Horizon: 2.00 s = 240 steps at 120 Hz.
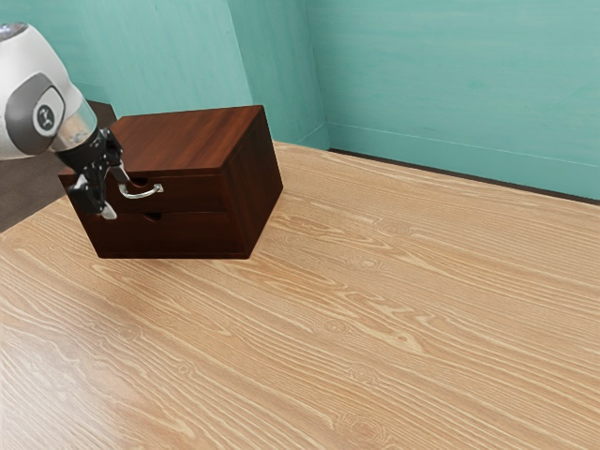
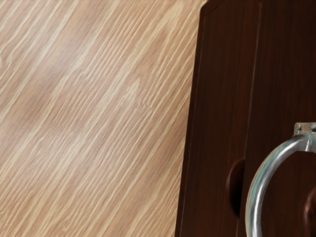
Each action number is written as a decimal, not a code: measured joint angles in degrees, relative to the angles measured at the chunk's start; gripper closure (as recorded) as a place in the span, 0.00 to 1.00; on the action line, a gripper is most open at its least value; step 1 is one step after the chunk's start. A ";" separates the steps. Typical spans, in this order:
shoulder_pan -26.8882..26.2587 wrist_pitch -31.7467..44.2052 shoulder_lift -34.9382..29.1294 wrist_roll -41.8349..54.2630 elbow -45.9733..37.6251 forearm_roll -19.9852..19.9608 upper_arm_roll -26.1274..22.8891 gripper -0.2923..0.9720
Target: Pull the drawer handle with one arm to open the drawer
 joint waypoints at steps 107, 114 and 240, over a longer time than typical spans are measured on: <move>1.35 8.51 5.32 -3.30 -0.55 0.80 -0.12 0.37; 1.34 8.53 5.41 -3.37 -0.53 0.79 -0.10 0.39; 0.18 8.38 -2.18 -4.46 -10.36 0.80 -0.09 0.54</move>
